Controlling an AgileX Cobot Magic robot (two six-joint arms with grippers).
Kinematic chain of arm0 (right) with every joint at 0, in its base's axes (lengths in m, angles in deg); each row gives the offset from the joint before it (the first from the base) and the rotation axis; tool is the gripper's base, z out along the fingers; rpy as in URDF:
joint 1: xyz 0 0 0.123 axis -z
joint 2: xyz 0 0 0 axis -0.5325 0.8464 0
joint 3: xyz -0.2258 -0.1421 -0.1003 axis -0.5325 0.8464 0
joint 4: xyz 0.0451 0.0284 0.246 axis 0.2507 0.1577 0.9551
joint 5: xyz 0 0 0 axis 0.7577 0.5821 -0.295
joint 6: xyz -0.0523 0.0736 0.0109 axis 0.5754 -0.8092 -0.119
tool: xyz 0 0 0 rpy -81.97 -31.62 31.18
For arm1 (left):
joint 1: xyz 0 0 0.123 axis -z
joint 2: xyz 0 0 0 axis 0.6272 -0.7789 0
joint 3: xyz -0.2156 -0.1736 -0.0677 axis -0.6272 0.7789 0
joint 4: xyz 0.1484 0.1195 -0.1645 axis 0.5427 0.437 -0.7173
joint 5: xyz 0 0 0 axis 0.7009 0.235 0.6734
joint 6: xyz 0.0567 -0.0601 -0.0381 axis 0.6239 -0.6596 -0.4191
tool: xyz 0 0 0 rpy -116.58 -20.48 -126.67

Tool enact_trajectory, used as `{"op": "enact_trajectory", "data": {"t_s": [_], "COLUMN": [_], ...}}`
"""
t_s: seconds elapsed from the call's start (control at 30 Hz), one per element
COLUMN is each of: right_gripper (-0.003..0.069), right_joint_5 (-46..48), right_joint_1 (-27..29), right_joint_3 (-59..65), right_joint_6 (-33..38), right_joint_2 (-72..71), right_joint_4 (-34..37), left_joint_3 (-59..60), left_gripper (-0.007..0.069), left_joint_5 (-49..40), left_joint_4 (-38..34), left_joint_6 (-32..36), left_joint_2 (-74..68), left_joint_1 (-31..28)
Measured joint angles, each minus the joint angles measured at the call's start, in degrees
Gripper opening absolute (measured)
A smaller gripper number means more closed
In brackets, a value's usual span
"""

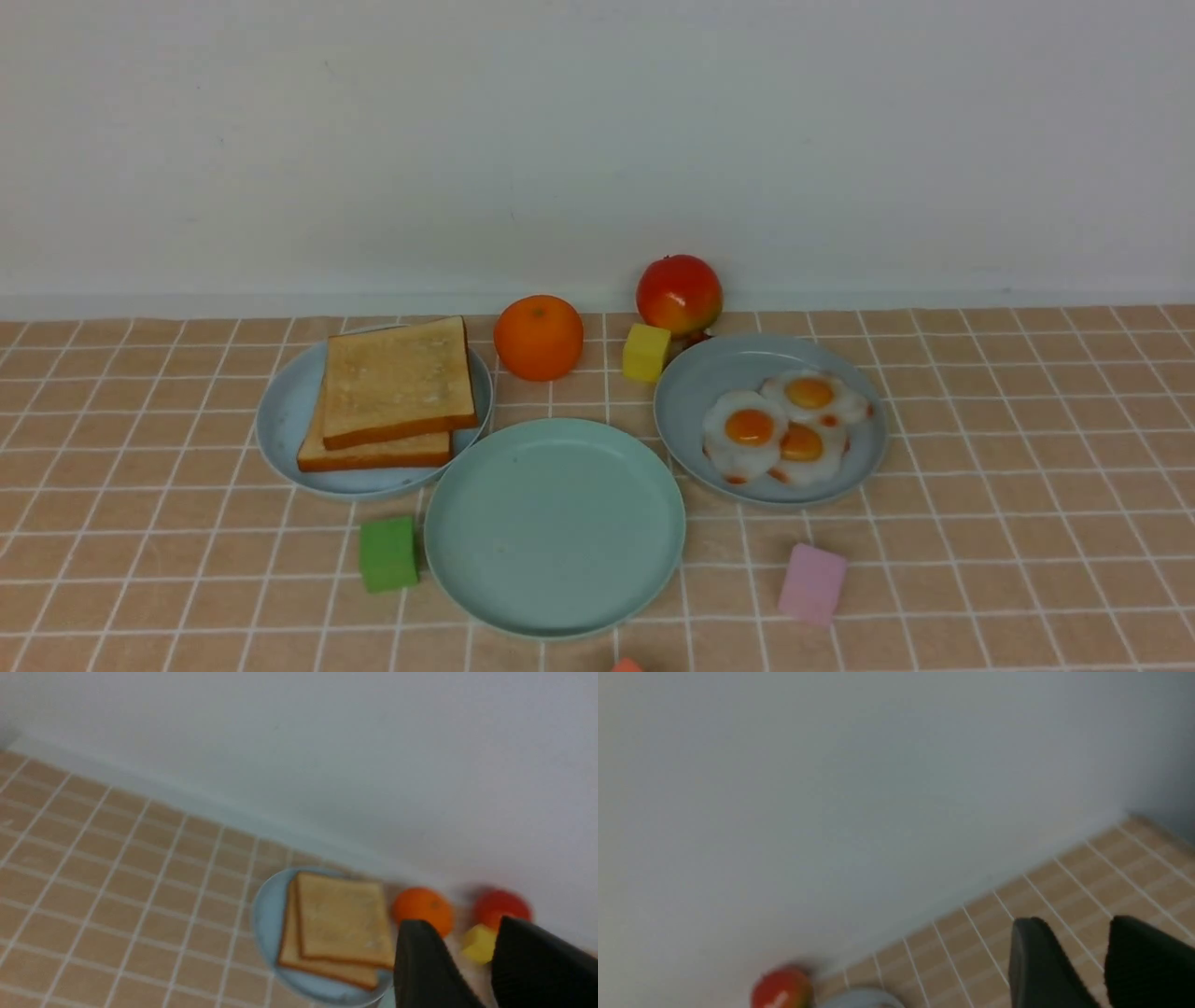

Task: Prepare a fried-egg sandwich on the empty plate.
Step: Use the left arm to grab a slice of bread

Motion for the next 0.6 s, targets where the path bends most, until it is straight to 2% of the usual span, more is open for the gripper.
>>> {"op": "enact_trajectory", "data": {"t_s": [0.17, 0.3, 0.33, 0.43, 0.47, 0.57, 0.6], "right_gripper": [0.0239, 0.0239, 0.0239, 0.0239, 0.0239, 0.0239, 0.0239], "right_joint_5": [1.86, 9.56, 10.43, 16.91, 17.39, 20.20, 20.30], "right_joint_1": [-4.37, -13.20, -13.62, -21.11, -21.48, -26.51, -26.73], "right_joint_3": [0.00, 0.00, 0.00, 0.00, 0.00, 0.00, 0.00], "right_joint_6": [0.39, 6.36, 7.17, 14.64, 15.91, 21.67, 21.67], "right_joint_2": [2.18, 4.04, 4.23, 5.48, 5.57, 6.06, 6.06], "right_joint_4": [1.32, 6.71, 7.00, 12.32, 13.10, 16.32, 16.32], "left_joint_3": [0.00, -1.27, -1.60, -6.66, -7.04, -14.16, -14.50], "left_gripper": [0.0238, 0.0238, 0.0238, 0.0238, 0.0238, 0.0238, 0.0238], "left_joint_5": [-3.23, -3.82, -3.90, -5.39, -5.39, -8.25, -8.40], "left_joint_4": [-0.46, -4.89, -5.48, -12.92, -13.49, -25.21, -25.21], "left_joint_6": [-1.36, -1.30, -1.07, 4.47, 4.93, 14.51, 15.04], "left_joint_2": [-10.74, -23.44, -24.51, -33.60, -34.09, -42.44, -42.86], "left_joint_1": [0.00, 0.00, 0.00, -0.43, -0.52, -3.97, -4.23]}}
